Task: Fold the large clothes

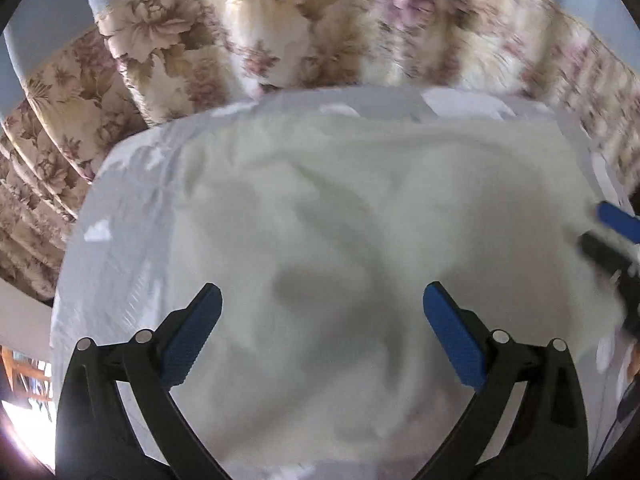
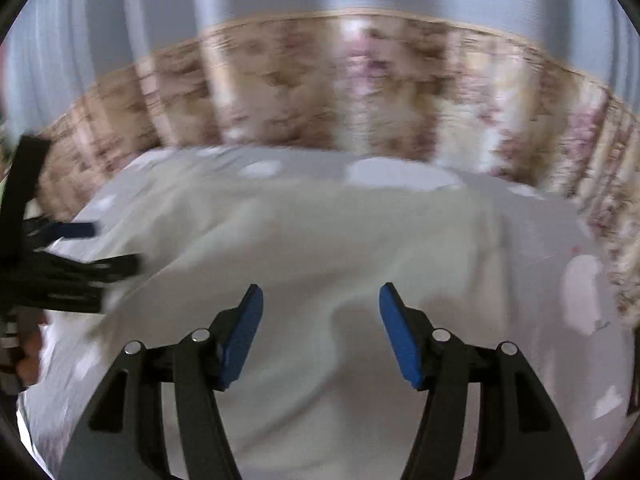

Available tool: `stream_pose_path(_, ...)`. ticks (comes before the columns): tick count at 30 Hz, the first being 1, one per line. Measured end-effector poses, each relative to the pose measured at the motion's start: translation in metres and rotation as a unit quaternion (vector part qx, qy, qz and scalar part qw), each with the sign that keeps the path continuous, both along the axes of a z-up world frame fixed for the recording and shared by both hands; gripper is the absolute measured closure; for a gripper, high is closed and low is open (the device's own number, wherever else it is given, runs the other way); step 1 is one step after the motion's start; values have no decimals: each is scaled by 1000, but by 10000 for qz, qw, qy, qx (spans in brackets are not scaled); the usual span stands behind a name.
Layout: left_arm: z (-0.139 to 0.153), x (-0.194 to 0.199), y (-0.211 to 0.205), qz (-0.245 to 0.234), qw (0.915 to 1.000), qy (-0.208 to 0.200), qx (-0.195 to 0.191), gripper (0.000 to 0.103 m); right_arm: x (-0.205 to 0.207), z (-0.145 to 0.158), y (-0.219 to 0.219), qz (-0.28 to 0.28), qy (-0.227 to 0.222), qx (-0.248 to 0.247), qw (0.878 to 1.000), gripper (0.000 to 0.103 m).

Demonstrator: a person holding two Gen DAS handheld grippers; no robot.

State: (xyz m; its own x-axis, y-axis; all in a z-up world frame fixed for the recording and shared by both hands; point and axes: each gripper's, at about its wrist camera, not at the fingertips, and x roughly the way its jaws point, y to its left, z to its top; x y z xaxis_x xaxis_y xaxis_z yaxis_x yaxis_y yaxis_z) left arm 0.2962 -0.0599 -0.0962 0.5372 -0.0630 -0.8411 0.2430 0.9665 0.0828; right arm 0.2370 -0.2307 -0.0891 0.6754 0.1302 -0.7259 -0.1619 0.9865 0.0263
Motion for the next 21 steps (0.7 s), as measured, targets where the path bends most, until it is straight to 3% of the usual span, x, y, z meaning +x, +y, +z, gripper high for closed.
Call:
stream_pose_path(3,-33,-5,-4,-66,9994,-53,323,3,-5,-36,12,263,152,-551,9980,43)
stream_pose_path(4,-40,-3,0,-98,9996,-108,250,3,-7,-41,9,313,112,-620,9975,44)
stream_pose_path(5,-42,-3,7,-158,9997,-178,94,3,-8,-43,4,368,54,-660,9971,46)
stream_pose_path(8,-40,-7,21,-285,9993,-208,140,3,-12,-40,-10,481,48,-761,9959,63)
stream_pose_path(9,-39,-7,25,-311,9992,-195,126,3,-15,-39,-15,434,-6,-953,9945,65)
stream_pose_path(13,-41,-8,53,-416,9990,-18,-157,3,-25,-33,-48,393,-17,-822,9958,77)
stream_pose_path(14,-40,-11,57,-443,9989,-4,-145,3,-28,-32,-54,272,-13,-926,9953,77)
stream_pose_path(15,-39,-14,62,-493,9987,20,-126,3,-32,-30,-69,136,46,-702,9974,62)
stream_pose_path(16,-38,-16,66,-529,9985,58,-155,3,-33,-30,-80,40,135,-470,9988,58)
stream_pose_path(19,-27,-23,67,-495,9988,63,29,3,-38,-18,-94,-248,197,-556,9980,58)
stream_pose_path(21,-5,-30,61,-215,9993,-138,258,3,-46,0,-103,-387,-59,-75,9992,55)
